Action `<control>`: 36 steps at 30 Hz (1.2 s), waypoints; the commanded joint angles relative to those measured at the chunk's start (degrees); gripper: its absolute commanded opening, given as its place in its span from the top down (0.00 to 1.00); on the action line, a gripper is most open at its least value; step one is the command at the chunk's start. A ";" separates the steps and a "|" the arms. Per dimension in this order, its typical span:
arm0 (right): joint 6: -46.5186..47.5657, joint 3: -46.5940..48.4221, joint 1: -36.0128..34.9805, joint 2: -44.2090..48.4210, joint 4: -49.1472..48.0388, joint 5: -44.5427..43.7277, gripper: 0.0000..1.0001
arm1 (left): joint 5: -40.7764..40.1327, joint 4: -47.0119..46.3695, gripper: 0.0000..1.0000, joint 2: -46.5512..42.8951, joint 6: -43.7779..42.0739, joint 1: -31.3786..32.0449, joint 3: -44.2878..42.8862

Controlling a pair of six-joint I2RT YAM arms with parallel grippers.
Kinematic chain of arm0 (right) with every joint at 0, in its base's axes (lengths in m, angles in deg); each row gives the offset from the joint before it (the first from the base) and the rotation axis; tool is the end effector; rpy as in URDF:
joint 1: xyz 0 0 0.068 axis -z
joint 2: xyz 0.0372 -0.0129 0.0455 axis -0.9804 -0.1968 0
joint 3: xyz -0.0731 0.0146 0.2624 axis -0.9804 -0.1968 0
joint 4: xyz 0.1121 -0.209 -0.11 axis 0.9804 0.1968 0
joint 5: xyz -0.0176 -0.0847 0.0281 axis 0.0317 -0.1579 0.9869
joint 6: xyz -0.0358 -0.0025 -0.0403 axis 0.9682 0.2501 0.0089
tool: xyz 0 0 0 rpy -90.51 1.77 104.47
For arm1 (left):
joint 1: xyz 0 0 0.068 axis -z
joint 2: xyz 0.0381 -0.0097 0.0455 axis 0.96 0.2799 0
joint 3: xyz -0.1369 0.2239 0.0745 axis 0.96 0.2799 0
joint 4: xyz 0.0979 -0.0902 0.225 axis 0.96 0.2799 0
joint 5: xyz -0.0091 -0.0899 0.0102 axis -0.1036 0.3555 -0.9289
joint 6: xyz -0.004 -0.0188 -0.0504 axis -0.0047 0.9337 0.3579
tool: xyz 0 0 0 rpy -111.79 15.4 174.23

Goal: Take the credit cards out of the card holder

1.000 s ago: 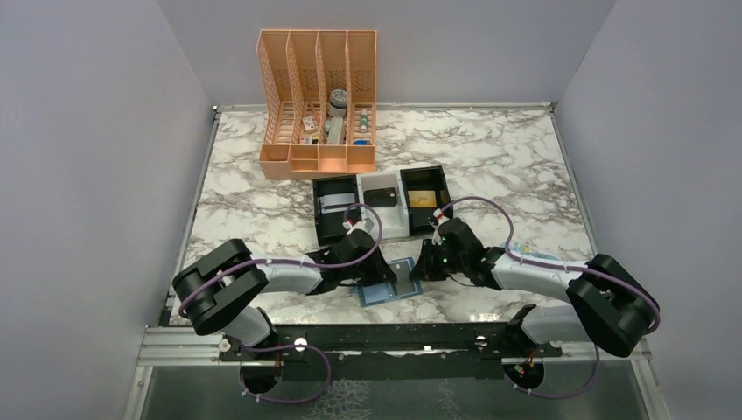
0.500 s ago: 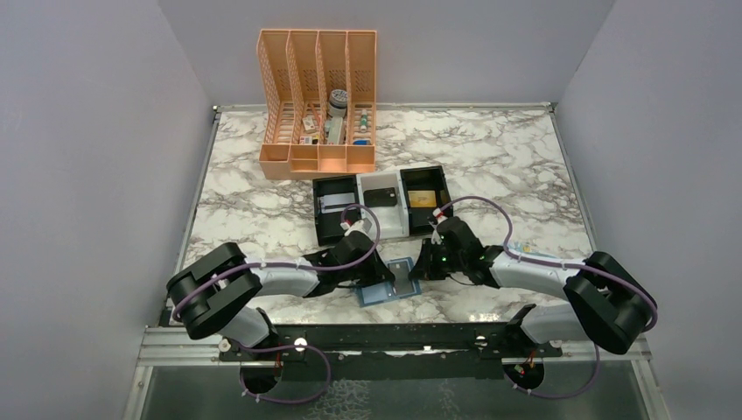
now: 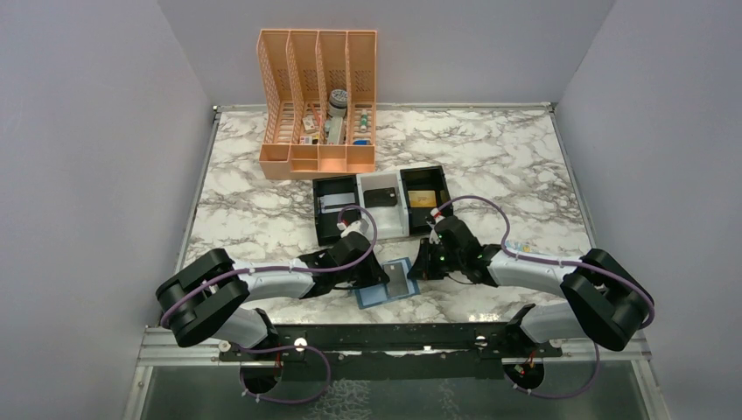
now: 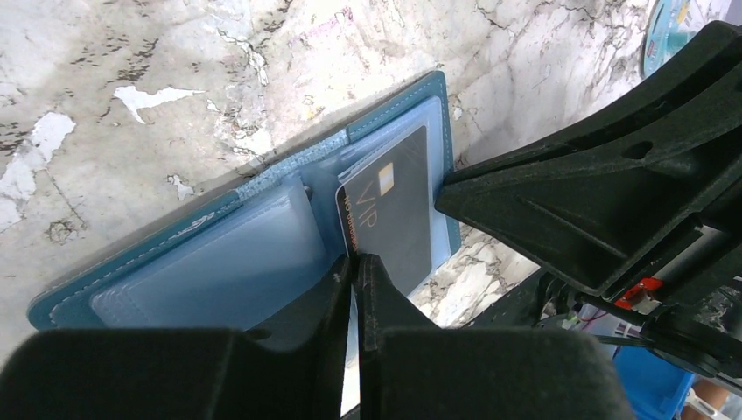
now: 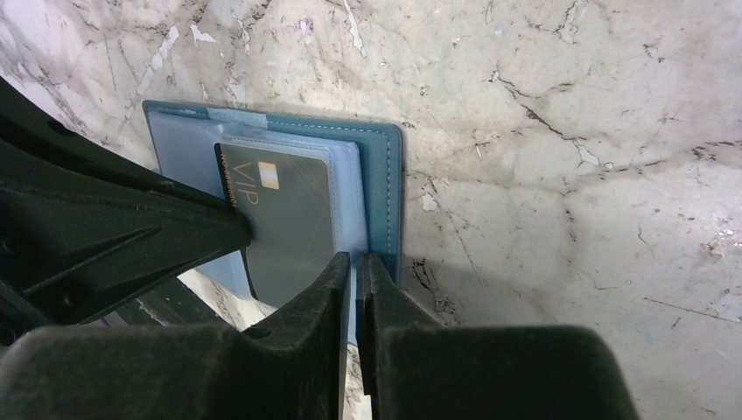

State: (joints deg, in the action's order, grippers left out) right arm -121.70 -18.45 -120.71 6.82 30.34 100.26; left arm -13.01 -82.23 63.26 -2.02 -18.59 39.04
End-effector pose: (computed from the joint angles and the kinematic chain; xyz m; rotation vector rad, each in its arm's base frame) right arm 0.1641 0.1592 0.1324 -0.0949 2.6639 0.8633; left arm 0.1417 -0.2056 0.1408 -0.2152 2.5579 -1.0188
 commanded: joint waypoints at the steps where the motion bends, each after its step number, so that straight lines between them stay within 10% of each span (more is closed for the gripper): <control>1: 1.75 0.28 -0.46 -1.15 3.29 0.19 0.91 | -0.89 2.30 0.89 0.00 -1.48 0.22 1.11; 18: 4.87 4.83 -0.56 -0.06 -1.07 12.44 0.77 | -0.82 1.77 0.85 -0.33 -1.64 0.26 0.61; 36: 0.01 1.28 -0.56 -6.42 2.70 2.57 0.78 | 1.08 -4.34 0.76 -1.67 2.55 0.22 5.32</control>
State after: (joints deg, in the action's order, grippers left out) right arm -121.41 -14.98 -120.97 2.12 30.19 108.96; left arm -12.75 -84.64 62.69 -1.63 -18.59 41.57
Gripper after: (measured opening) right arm 0.223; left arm 0.240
